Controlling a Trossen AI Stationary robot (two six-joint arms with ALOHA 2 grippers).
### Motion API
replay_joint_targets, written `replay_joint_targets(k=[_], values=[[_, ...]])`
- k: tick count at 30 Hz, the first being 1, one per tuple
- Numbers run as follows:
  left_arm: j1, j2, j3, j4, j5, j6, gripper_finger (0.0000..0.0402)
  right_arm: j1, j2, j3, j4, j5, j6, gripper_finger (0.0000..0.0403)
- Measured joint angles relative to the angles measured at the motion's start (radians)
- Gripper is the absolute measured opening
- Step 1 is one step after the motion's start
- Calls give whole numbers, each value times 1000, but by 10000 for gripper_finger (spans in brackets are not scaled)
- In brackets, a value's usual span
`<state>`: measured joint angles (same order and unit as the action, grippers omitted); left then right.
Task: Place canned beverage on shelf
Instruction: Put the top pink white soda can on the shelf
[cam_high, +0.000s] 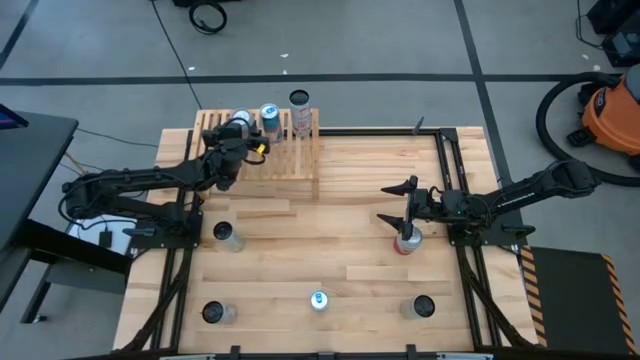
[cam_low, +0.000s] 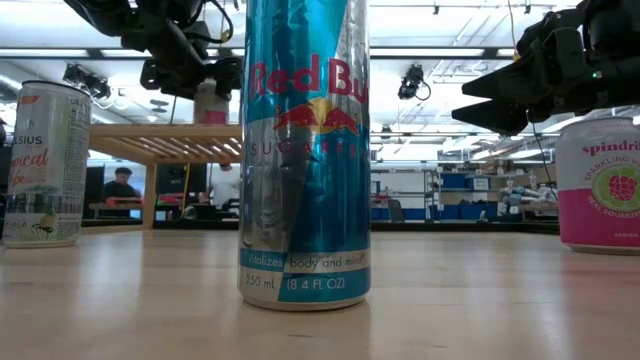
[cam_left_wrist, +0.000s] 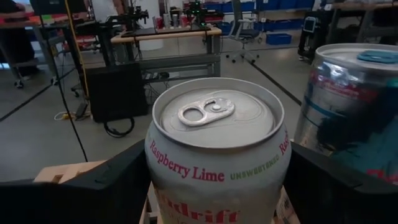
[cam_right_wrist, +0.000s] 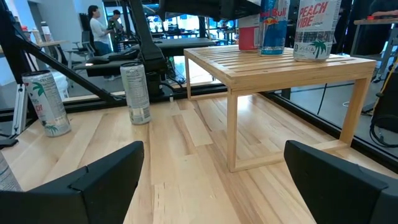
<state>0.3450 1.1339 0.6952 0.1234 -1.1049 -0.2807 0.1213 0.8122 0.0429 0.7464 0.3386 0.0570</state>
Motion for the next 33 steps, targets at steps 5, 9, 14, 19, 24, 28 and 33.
replay_joint_targets(k=[5,9,14,19,24,28,33], values=[[0,-4,-1,-2,7,23,316,0,0,0,0,0,0,399],[1,-5,-1,0,17,21,316,0,0,0,0,0,0,399],[1,-5,-1,-1,26,11,316,0,0,0,0,0,0,399],[1,-5,-1,0,22,12,316,0,0,0,0,0,0,399],[1,-4,-2,11,22,30,316,0,0,0,0,0,0,399],[1,-4,-2,13,26,61,316,0,0,0,0,0,0,399],[19,-4,-2,32,56,91,321,0,0,0,0,0,0,399]])
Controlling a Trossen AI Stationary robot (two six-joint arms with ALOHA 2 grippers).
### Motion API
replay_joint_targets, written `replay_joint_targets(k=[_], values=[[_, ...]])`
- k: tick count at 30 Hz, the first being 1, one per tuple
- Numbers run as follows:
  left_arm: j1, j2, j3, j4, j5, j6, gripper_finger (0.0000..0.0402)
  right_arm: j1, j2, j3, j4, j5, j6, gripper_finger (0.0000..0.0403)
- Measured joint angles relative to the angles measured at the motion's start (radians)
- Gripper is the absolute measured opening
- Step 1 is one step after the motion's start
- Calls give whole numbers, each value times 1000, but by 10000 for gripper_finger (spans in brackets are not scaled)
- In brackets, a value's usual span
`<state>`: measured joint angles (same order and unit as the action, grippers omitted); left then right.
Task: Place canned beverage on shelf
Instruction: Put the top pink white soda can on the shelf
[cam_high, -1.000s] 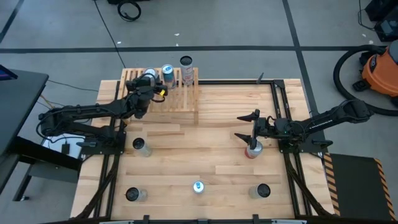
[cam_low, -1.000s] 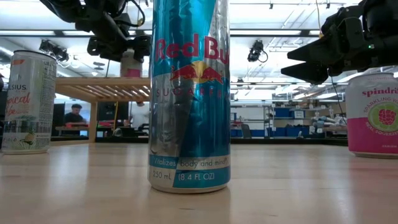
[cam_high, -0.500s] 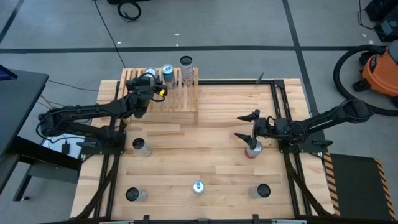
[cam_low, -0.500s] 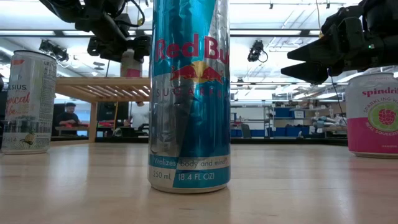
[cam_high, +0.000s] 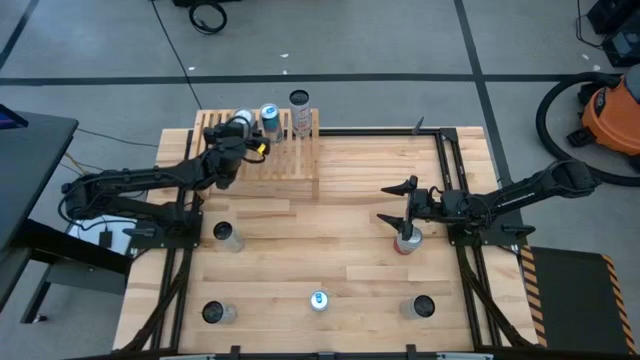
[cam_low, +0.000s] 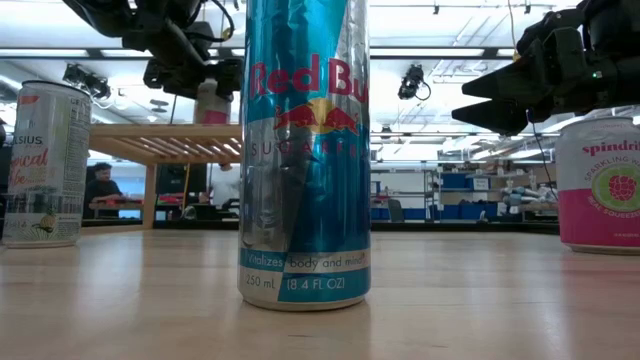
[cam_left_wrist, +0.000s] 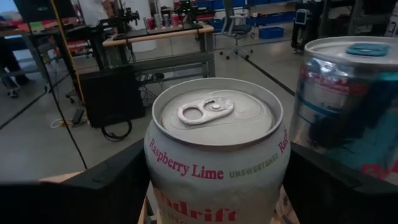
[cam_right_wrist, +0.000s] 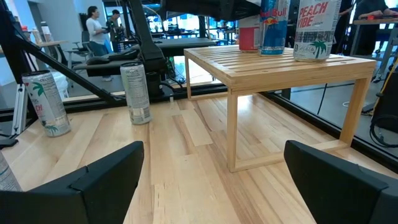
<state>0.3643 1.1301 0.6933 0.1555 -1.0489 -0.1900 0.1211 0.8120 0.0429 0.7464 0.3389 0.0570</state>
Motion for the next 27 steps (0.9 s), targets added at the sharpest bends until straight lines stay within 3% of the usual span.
replay_joint_targets(k=[7,15,27], values=[[5,0,0,-31,-27,-28,393,0,0,0,0,0,0,399],[2,0,0,-29,-27,-60,385,0,0,0,0,0,0,399],[-11,0,0,44,-30,49,385,0,0,0,0,0,0,399]])
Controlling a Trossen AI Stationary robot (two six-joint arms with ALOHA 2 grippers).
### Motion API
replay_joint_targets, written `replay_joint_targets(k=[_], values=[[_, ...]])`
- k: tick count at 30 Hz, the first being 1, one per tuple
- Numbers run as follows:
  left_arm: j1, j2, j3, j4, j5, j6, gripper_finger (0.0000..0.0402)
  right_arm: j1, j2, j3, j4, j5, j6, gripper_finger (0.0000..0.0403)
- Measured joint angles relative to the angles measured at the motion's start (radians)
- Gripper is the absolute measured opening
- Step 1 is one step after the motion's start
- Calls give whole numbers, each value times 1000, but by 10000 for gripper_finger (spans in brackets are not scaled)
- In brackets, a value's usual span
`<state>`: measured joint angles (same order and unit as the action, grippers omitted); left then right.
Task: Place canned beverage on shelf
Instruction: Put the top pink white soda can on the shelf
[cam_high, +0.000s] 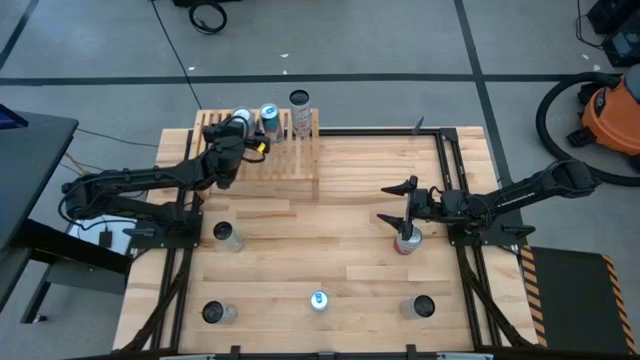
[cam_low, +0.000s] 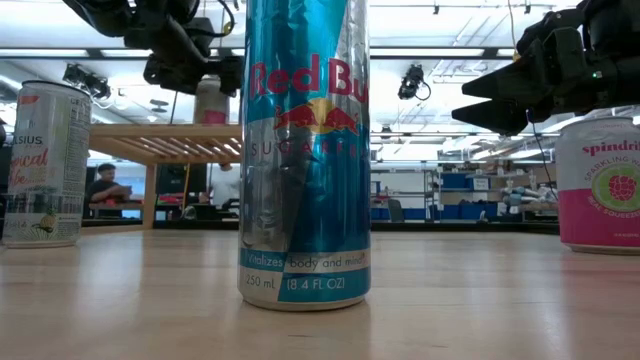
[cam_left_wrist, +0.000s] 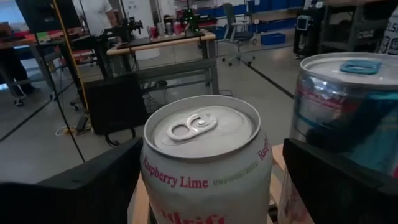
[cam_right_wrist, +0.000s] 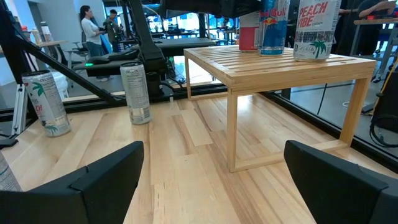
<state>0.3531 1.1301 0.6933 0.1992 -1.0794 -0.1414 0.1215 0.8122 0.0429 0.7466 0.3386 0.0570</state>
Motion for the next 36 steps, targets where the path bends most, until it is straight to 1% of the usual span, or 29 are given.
replay_joint_targets(k=[5,10,15,27,31,36], values=[[-15,-7,0,-38,-11,-3,385,0,0,0,0,0,0,399],[-50,-62,0,-85,-62,-2,385,0,0,0,0,0,0,399],[-70,-121,0,-123,-69,1,385,0,0,0,0,0,0,399],[-147,-278,0,-122,-65,136,385,0,0,0,0,0,0,399],[-157,-328,0,-154,0,211,385,0,0,0,0,0,0,399],[-127,-401,1,-272,121,196,385,0,0,0,0,0,0,399]])
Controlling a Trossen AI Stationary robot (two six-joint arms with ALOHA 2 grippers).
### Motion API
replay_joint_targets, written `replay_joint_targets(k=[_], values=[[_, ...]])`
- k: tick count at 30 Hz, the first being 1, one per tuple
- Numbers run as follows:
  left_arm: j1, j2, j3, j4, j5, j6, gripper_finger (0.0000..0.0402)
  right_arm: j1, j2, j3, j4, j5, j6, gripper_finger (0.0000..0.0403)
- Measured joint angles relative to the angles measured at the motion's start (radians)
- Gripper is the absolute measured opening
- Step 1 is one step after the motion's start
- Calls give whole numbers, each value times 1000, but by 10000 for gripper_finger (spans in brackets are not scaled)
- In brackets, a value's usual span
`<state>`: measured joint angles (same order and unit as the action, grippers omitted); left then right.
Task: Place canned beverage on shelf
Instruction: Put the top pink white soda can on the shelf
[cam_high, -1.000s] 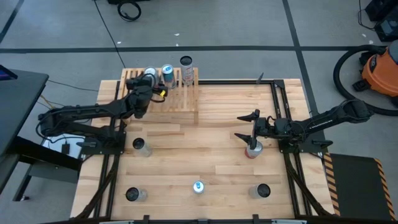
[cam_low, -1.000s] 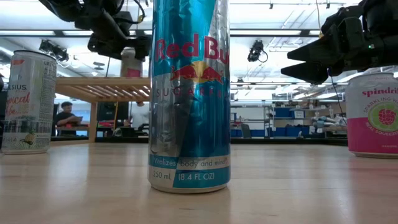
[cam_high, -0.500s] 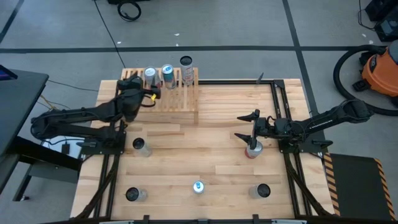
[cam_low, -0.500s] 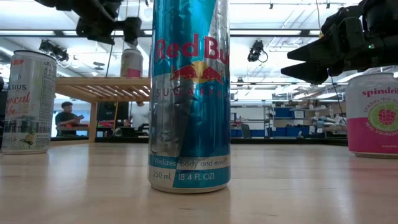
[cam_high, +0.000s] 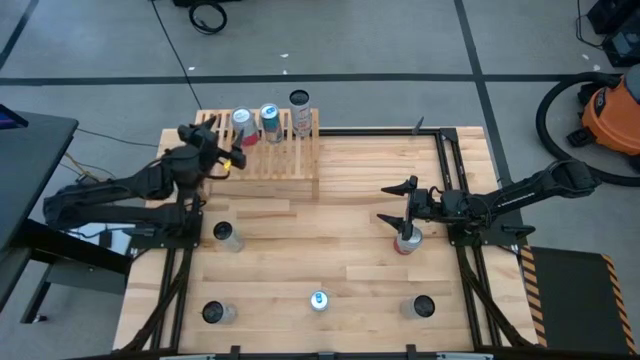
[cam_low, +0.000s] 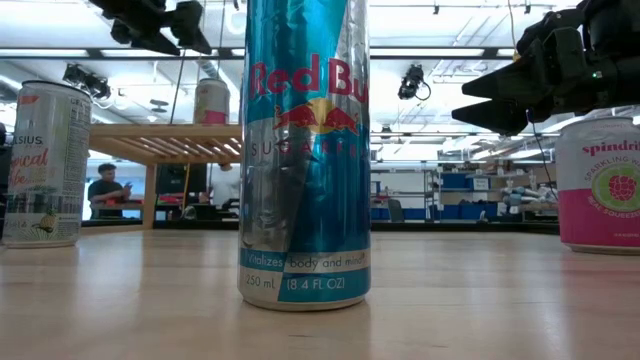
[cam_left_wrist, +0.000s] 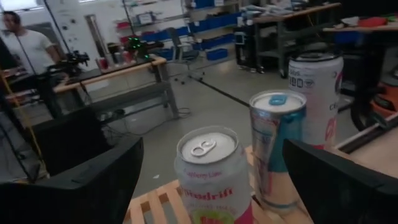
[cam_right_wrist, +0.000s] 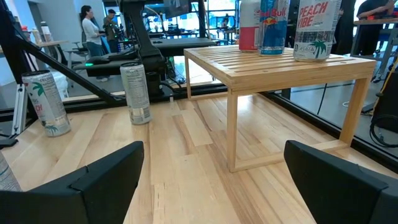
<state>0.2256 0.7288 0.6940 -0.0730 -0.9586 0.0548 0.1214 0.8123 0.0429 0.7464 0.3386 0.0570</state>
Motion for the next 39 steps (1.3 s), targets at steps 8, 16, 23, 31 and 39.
replay_joint_targets(k=[8,16,23,31,39], values=[[148,-38,0,-85,286,-11,385,0,0,0,0,0,0,399],[340,-36,0,-85,565,-42,385,0,0,0,0,0,0,399],[443,-19,0,-94,740,-55,385,0,0,0,0,0,0,399],[532,30,0,-99,806,-77,385,0,0,0,0,0,0,399],[573,77,0,-69,878,-96,385,0,0,0,0,0,0,399]])
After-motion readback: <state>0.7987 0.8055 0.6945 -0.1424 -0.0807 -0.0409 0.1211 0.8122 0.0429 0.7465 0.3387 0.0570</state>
